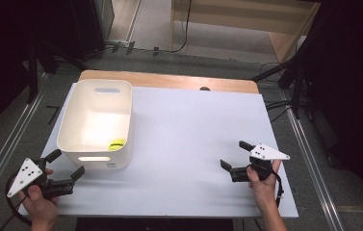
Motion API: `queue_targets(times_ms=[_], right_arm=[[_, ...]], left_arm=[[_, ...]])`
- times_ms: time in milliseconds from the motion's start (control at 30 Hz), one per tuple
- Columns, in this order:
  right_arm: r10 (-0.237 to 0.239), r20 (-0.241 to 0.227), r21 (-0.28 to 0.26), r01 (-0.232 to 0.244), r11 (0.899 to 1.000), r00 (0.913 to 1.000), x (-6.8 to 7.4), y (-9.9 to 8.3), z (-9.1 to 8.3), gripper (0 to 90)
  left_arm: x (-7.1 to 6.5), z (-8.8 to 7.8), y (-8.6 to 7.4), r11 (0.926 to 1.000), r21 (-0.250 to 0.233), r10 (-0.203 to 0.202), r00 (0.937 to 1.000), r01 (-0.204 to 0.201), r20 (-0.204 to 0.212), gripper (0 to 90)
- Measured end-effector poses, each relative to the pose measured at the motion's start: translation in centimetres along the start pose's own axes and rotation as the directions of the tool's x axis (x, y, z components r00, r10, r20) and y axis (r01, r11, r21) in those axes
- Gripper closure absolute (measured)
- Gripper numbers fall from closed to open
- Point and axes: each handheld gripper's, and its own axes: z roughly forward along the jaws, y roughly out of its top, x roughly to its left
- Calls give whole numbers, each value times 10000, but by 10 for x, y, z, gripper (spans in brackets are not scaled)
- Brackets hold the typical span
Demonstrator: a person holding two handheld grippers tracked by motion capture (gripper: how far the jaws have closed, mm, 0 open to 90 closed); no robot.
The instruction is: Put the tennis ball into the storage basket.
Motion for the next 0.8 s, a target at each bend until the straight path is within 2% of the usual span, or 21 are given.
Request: queue_targets(times_ms=[133,233,333,400,500,633,800], right_arm=[[126,111,-66,-125,9999,9999,-6,-8,-6,0],[411,255,-85,-409,9991,9988,-11,-16,-14,0],[604,575,-287,-588,9979,9965,-15,-23,-25,0],[662,610,-341,-642,9974,9959,-16,-25,-28,0],[916,808,-514,-876,9948,9925,-19,-33,-39,0],[966,1023,-659,-901,9938,9901,-21,-38,-47,0],[1256,1238,-1009,-1135,9884,9843,-28,-45,-60,0]], left_arm=[[1,-1,0,10000,-44,-54,10000,54,18,2],[1,-2,0,9998,-151,-136,9999,137,73,2],[2,-4,0,9997,-189,-174,9998,177,133,2],[2,-4,0,9997,-184,-178,9998,181,126,2],[2,-4,0,9997,-179,-177,9997,180,160,1],[2,-2,0,9997,-194,-174,9997,177,155,1],[3,-3,0,9997,-149,-170,9998,171,110,2]])
